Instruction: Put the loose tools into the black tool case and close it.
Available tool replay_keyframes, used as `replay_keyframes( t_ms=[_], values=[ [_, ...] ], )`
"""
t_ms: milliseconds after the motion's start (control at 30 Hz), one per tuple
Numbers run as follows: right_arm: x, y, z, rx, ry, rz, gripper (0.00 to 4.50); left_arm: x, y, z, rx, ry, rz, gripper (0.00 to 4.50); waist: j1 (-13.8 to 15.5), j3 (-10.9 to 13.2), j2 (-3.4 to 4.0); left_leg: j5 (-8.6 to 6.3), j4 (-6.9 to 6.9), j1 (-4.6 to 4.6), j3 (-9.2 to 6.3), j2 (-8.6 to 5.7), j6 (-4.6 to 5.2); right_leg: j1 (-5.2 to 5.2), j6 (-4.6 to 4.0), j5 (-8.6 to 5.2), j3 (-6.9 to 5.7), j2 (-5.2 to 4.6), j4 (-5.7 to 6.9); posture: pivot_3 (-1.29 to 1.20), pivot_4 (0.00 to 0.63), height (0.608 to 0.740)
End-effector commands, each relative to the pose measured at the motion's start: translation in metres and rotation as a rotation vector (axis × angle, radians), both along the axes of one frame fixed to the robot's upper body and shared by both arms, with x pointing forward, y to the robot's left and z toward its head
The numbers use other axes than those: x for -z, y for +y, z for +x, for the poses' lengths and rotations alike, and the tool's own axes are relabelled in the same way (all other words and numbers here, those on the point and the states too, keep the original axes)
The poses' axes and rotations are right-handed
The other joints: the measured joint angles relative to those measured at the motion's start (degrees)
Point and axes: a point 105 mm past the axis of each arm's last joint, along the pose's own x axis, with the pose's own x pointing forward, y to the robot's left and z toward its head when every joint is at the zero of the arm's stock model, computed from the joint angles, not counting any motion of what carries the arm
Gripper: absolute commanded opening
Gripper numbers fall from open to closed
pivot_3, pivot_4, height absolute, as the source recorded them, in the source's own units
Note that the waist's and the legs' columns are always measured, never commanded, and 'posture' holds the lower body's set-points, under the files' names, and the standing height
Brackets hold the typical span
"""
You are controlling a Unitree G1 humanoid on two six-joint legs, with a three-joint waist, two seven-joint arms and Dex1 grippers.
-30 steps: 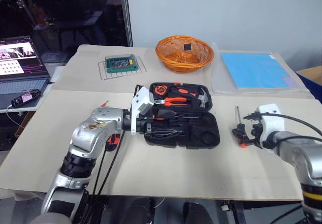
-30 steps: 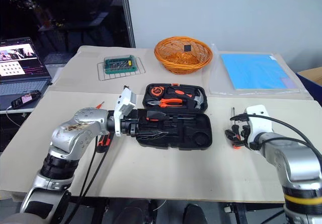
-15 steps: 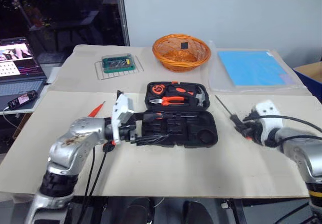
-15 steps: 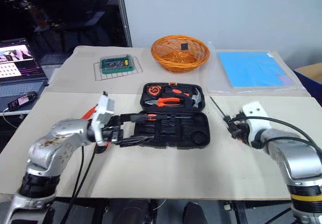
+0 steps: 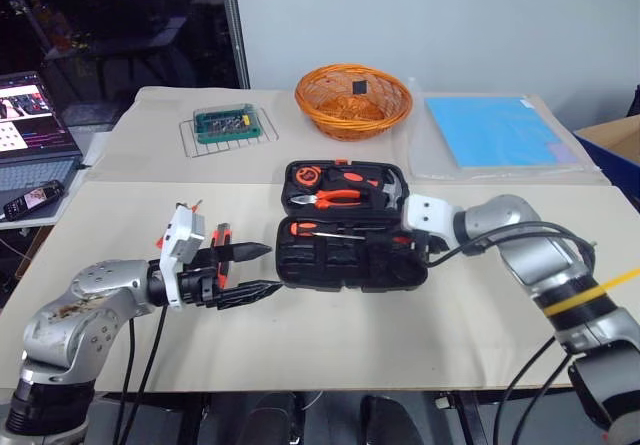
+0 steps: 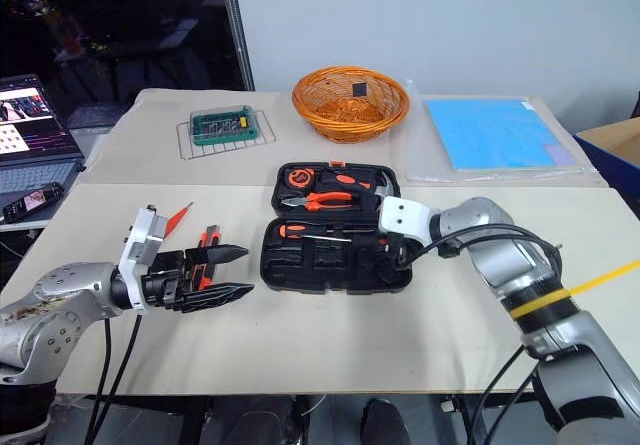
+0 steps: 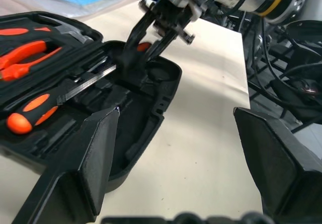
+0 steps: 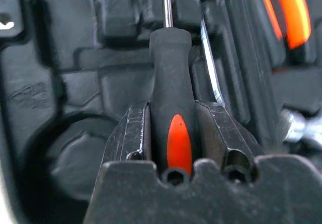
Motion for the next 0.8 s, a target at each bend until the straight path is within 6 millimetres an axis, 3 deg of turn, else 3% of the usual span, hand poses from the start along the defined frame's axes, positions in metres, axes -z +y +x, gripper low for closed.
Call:
replay_keyframes(
  t_ms=[33, 167, 233, 433, 600, 700, 800],
  values=[
    [0.009, 0.001, 0.003, -0.04, 0.025, -0.055, 1.0, -0.01, 0.001, -0.007, 0.002, -0.046, 0.004, 3.89, 0.0, 0.0, 0.0, 0.0, -0.03, 0.0, 0.0, 0.0, -0.02, -0.02, 0.0, 0.0, 0.0, 0.0, 0.01, 0.0, 0.15, 0.74],
    [0.017, 0.002, 0.004, -0.073, 0.08, -0.103, 1.0, -0.01, 0.001, -0.007, -0.008, -0.05, 0.006, 3.89, 0.0, 0.0, 0.0, 0.08, -0.06, 0.03, 0.0, 0.04, -0.19, -0.07, -0.08, 0.01, 0.01, 0.07, 0.18, 0.0, 0.15, 0.74],
    [0.019, 0.003, 0.004, -0.088, 0.097, -0.112, 2.0, -0.01, 0.001, -0.007, -0.009, -0.053, 0.007, 3.89, 0.1, 0.0, 0.0, 0.11, -0.06, 0.06, -0.03, 0.05, -0.26, -0.09, -0.13, -0.02, 0.01, 0.09, 0.33, 0.0, 0.15, 0.74],
    [0.012, 0.004, 0.002, -0.145, 0.095, -0.114, 3.83, -0.008, 0.0, -0.005, -0.013, -0.062, 0.009, 3.89, 0.2, 0.0, 0.0, 0.13, -0.06, 0.1, -0.08, 0.01, -0.3, -0.12, -0.22, -0.13, 0.01, 0.09, 0.63, 0.0, 0.15, 0.74],
    [-0.031, 0.016, -0.007, -0.13, 0.178, 0.22, 3.83, -0.005, 0.002, -0.001, -0.028, -0.06, 0.008, 3.89, 0.2, 0.0, 0.0, 0.14, -0.07, 0.1, -0.09, 0.01, -0.29, -0.16, -0.27, -0.16, 0.01, 0.11, 0.7, 0.0, 0.15, 0.74],
    [-0.051, 0.017, -0.006, -0.057, 0.195, 0.412, 3.17, -0.003, 0.002, 0.0, -0.033, -0.064, 0.011, 3.89, -0.1, 0.0, 0.01, 0.15, -0.07, 0.1, -0.09, 0.04, -0.3, -0.18, -0.3, -0.14, 0.05, 0.11, 0.76, 0.0, 0.15, 0.74],
    [-0.052, 0.019, -0.009, 0.01, 0.18, 0.507, 2.11, -0.002, 0.001, 0.001, -0.027, -0.066, 0.015, 3.89, 0.1, 0.0, 0.0, 0.14, -0.07, 0.1, -0.11, 0.07, -0.33, -0.21, -0.31, -0.15, 0.04, 0.12, 0.77, 0.0, 0.15, 0.74]
  ],
)
